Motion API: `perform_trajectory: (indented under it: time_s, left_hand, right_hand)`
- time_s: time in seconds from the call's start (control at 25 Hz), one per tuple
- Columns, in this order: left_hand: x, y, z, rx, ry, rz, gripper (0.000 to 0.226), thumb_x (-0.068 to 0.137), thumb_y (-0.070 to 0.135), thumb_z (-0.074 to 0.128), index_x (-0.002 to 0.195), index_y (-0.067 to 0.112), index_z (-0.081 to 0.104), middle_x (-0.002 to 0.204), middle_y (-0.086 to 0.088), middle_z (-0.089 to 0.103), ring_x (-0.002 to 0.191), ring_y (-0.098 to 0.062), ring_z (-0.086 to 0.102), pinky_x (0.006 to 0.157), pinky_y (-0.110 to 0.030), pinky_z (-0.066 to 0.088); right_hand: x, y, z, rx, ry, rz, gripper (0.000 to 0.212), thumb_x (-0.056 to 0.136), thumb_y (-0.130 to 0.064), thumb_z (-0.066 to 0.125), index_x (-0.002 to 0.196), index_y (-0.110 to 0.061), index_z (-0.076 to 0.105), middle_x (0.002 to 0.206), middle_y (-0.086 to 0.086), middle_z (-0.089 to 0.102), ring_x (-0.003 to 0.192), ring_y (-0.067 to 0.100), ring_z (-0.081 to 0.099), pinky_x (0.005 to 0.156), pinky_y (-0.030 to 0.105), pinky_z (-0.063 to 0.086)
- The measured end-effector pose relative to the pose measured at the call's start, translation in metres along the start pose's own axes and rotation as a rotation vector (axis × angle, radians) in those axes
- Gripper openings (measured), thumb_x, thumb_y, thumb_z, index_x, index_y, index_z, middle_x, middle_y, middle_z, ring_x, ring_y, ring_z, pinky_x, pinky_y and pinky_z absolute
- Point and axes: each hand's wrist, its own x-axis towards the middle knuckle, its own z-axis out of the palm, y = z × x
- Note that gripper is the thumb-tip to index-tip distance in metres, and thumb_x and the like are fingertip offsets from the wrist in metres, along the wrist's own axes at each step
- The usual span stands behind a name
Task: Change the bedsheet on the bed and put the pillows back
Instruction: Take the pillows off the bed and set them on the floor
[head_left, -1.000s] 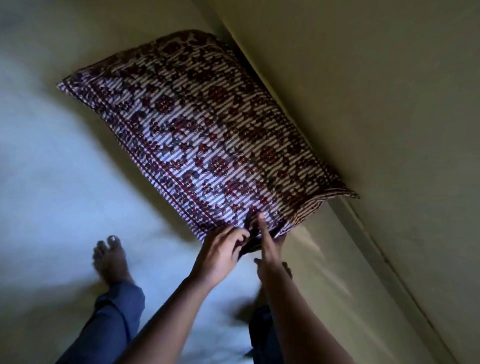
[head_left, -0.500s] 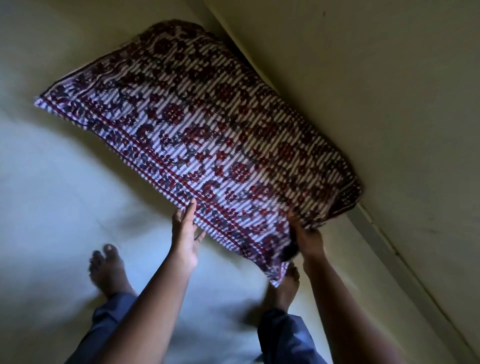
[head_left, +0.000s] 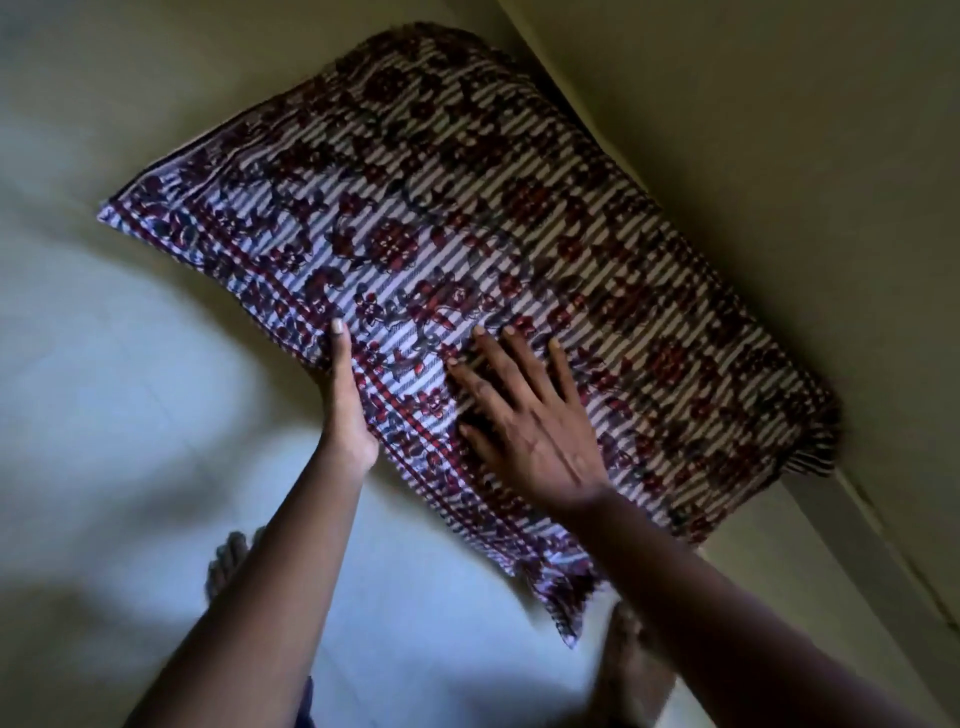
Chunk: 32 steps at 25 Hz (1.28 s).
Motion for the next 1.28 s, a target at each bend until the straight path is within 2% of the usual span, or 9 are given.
perform_trajectory:
  time_s: [0.12, 0.36, 0.52, 0.64, 0.76, 0.84, 0.92, 1.08, 1.28]
  left_hand:
    - [0.02, 0.002, 0.022, -0.081, -0.124, 0.028, 0.092, 0.067, 0.083, 0.045, 0.141, 0.03, 0.036, 0.14, -0.005, 0.047, 0.126, -0.028, 0.049, 0.1, -0.054, 0.041]
    - [0.052, 0.031, 0.056, -0.037, -0.202, 0.112, 0.085, 0.072, 0.072, 0.058, 0.139, 0.024, 0.037, 0.139, -0.007, 0.049, 0.125, -0.028, 0.05, 0.102, -0.053, 0.039]
    - [0.024, 0.049, 0.008, 0.285, -0.073, -0.148, 0.089, 0.068, 0.078, 0.054, 0.142, 0.033, 0.031, 0.144, 0.004, 0.041, 0.13, -0.024, 0.043, 0.106, -0.052, 0.034]
    - [-0.031, 0.083, -0.029, 0.537, 0.082, -0.217, 0.06, 0.091, 0.04, 0.054, 0.143, 0.025, 0.03, 0.141, 0.0, 0.043, 0.126, -0.022, 0.044, 0.101, -0.039, 0.036]
    - [-0.109, 0.144, -0.051, 0.675, 0.01, -0.272, 0.034, 0.095, 0.024, 0.05, 0.128, 0.016, 0.051, 0.125, -0.001, 0.055, 0.112, -0.02, 0.053, 0.094, -0.033, 0.04]
    - [-0.157, 0.176, -0.065, 0.841, -0.112, -0.255, 0.024, 0.094, 0.022, 0.052, 0.116, 0.016, 0.058, 0.127, -0.006, 0.058, 0.115, -0.022, 0.055, 0.101, -0.037, 0.041]
    - [-0.205, 0.221, -0.076, 1.009, -0.206, -0.199, 0.025, 0.093, 0.022, 0.053, 0.115, 0.014, 0.061, 0.125, -0.008, 0.06, 0.115, -0.022, 0.055, 0.097, -0.034, 0.042]
    - [-0.29, 0.309, -0.102, 1.253, -0.269, -0.096, 0.029, 0.094, 0.022, 0.051, 0.119, 0.01, 0.061, 0.121, -0.008, 0.062, 0.114, -0.024, 0.056, 0.089, -0.026, 0.041]
    - [-0.358, 0.365, -0.154, 1.164, -0.167, -0.033, 0.03, 0.094, 0.025, 0.05, 0.119, 0.012, 0.06, 0.122, -0.01, 0.062, 0.111, -0.027, 0.058, 0.093, -0.035, 0.044]
  right_hand:
    - [0.007, 0.021, 0.013, -0.071, 0.014, -0.078, 0.057, 0.094, -0.052, 0.033, 0.144, -0.026, 0.028, 0.153, 0.002, 0.018, 0.142, 0.022, 0.015, 0.116, 0.048, 0.006]
    - [0.016, 0.038, 0.009, -0.063, 0.073, 0.073, 0.055, 0.093, -0.049, 0.037, 0.142, -0.025, 0.034, 0.149, 0.003, 0.035, 0.138, 0.023, 0.027, 0.114, 0.047, 0.015]
    - [0.027, 0.007, -0.001, -0.018, -0.139, 0.115, 0.053, 0.089, -0.048, 0.035, 0.137, -0.026, 0.041, 0.142, 0.002, 0.047, 0.133, 0.022, 0.034, 0.11, 0.048, 0.022]
    - [0.044, -0.03, -0.065, 0.224, -0.376, 0.374, 0.055, 0.087, -0.039, 0.031, 0.138, -0.022, 0.042, 0.141, 0.005, 0.045, 0.13, 0.024, 0.041, 0.104, 0.039, 0.037]
    - [0.05, -0.071, -0.159, 0.564, -0.67, 0.673, 0.036, 0.096, -0.024, 0.04, 0.128, -0.014, 0.054, 0.13, 0.012, 0.057, 0.114, 0.027, 0.056, 0.092, 0.03, 0.043]
    - [0.05, -0.103, -0.212, 0.557, -0.754, 0.694, 0.033, 0.097, -0.023, 0.039, 0.122, -0.013, 0.059, 0.123, 0.012, 0.061, 0.111, 0.028, 0.058, 0.088, 0.028, 0.044]
    - [0.044, -0.145, -0.268, 0.566, -0.709, 0.732, 0.033, 0.096, -0.021, 0.039, 0.117, -0.01, 0.06, 0.116, 0.015, 0.063, 0.102, 0.026, 0.062, 0.081, 0.027, 0.048]
    - [0.013, -0.244, -0.373, 0.807, -0.58, 0.789, 0.028, 0.092, -0.004, 0.045, 0.114, -0.002, 0.063, 0.092, 0.013, 0.064, 0.053, -0.002, 0.057, 0.056, 0.012, 0.044]
    - [-0.041, -0.331, -0.431, 0.736, -0.48, 0.678, 0.032, 0.093, -0.014, 0.049, 0.123, -0.016, 0.057, 0.11, 0.006, 0.066, 0.087, 0.019, 0.062, 0.064, 0.016, 0.039]
